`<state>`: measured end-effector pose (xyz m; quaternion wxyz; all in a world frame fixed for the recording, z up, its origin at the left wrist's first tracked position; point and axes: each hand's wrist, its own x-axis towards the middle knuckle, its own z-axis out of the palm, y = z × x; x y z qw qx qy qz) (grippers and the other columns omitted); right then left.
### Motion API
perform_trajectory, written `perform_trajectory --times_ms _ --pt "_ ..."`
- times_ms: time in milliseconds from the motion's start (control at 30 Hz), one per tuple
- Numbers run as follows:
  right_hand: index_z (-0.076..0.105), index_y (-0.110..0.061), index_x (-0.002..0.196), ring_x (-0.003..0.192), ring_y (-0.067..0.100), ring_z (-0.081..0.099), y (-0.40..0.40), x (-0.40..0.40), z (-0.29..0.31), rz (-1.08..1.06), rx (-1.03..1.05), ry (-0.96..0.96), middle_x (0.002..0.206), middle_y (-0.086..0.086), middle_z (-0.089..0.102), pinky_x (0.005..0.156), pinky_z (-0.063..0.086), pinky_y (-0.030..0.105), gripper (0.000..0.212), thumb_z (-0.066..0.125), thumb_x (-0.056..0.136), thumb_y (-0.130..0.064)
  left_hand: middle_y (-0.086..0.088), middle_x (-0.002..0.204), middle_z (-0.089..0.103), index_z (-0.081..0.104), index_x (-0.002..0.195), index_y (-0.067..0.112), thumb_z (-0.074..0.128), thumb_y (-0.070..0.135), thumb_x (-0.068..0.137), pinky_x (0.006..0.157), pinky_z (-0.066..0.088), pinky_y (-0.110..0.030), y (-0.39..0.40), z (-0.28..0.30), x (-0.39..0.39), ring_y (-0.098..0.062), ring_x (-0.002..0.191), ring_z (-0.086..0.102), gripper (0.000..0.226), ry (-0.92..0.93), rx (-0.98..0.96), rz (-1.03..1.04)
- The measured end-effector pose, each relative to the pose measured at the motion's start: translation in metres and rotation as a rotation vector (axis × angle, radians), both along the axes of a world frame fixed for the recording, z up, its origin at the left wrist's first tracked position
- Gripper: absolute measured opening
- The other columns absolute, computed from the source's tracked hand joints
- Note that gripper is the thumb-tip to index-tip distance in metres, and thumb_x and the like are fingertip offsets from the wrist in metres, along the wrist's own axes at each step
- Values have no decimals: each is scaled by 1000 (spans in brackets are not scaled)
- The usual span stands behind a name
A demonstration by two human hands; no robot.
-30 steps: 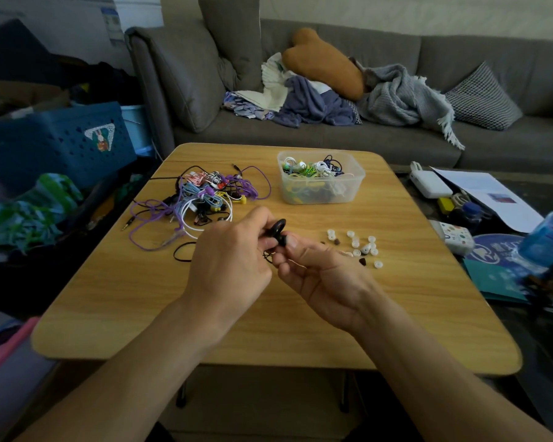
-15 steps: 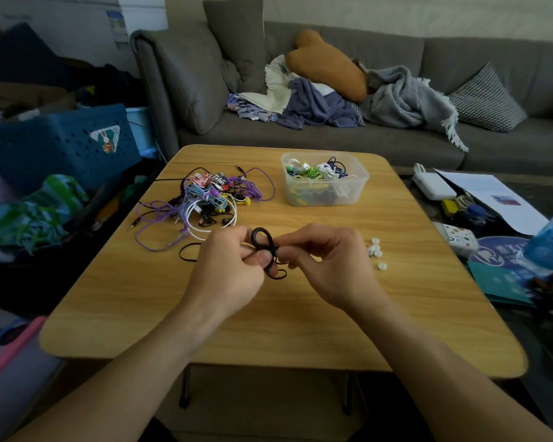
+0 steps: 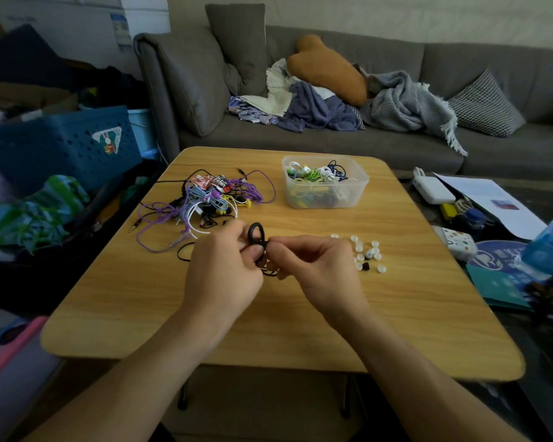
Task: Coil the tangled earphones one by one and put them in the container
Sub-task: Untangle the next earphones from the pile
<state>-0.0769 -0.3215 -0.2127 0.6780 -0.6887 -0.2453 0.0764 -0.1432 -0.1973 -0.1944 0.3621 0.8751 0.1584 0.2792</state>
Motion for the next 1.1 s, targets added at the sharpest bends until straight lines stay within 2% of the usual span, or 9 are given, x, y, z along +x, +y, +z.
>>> perform_trajectory --times_ms 67,133,200,433,600,767,900,1000,1100 --pt "76 -1 97 65 15 66 -2 3 -2 57 91 181 77 9 75 62 53 26 15 75 84 -8 4 73 70 58 81 19 66 3 83 63 52 -36 -3 3 0 -19 74 65 17 -2 74 1" --pt "75 2 97 66 13 66 -6 6 -3 108 104 205 77 10 74 62 51 25 16 75 83 -6 5 71 69 54 78 22 65 5 84 57 47 -27 -4 6 -2 -15 71 63 22 53 62 1" --pt "76 -2 93 68 9 68 -10 10 -2 121 22 32 78 5 76 63 52 21 12 77 81 -3 6 69 68 56 76 23 64 7 85 52 41 -17 -2 10 -3 -8 69 62 21 130 9 -9" --pt "80 -12 90 72 12 68 -8 27 -1 102 -204 -631 81 -1 74 67 54 27 13 82 77 -8 5 61 72 62 80 18 60 7 91 49 42 -21 9 10 4 3 43 54 15 291 -281 -104" --pt "79 -12 94 70 6 70 -5 22 -4 96 -266 -230 78 -2 76 68 56 24 15 81 80 -11 4 65 71 57 85 17 57 4 92 47 39 -17 13 2 9 3 42 54 15 301 -279 -148" --pt "70 -18 113 82 10 72 -5 18 -2 55 -198 -80 84 -4 77 79 58 29 38 83 78 -16 4 70 69 59 93 18 56 12 96 61 45 -27 16 3 12 -17 68 64 7 253 -247 -154" --pt "64 -27 123 89 3 66 -8 19 0 -77 -217 -160 98 -8 70 69 52 21 49 81 78 -38 -5 85 71 61 101 6 49 3 98 74 50 -32 16 6 16 -17 67 63 12 228 -614 -171" --pt "41 -40 141 105 3 57 -8 16 -2 24 -436 -234 124 -12 55 81 55 26 95 80 58 -67 -13 92 67 60 103 4 45 3 99 79 49 -34 19 10 19 -23 79 62 16 189 -1044 -130" --pt "23 -44 149 119 8 50 1 8 -5 151 -611 -253 138 -8 43 98 49 30 122 90 48 -60 -16 87 60 55 101 6 43 12 94 73 42 -36 26 12 19 -27 76 58 16 206 -1308 -160"
